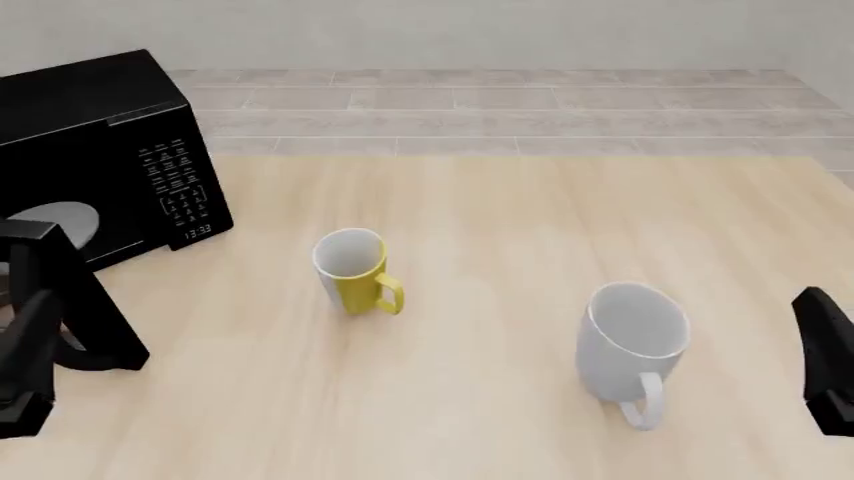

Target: Close the microwave.

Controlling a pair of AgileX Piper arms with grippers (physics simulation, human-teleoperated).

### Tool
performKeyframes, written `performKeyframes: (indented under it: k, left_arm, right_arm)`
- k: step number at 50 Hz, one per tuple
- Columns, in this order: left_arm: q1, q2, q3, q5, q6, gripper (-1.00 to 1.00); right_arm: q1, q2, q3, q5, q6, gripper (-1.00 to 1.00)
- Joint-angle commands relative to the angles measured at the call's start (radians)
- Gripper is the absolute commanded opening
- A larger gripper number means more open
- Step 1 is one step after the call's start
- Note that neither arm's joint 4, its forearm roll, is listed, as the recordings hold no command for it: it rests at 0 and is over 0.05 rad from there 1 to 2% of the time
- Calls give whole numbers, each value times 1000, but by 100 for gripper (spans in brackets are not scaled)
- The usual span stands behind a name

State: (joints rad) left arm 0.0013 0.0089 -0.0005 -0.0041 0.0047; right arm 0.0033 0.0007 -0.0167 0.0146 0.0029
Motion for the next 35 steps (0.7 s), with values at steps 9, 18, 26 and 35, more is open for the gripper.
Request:
performKeyframes:
  k: [9,18,26,35]
  left_arm:
    - [-22,3,0,33,-11,100]
    - [-23,68,0,-7,-19,100]
    - [-5,177,0,-106,-8,100]
    - [8,270,0,-188,-12,100]
  right_arm:
    - [-3,1,-3,-12,-8,100]
    - [-1,0,8,-17,-9,100]
    - [-3,0,15,-20,-6,100]
    - [2,1,16,-18,-11,100]
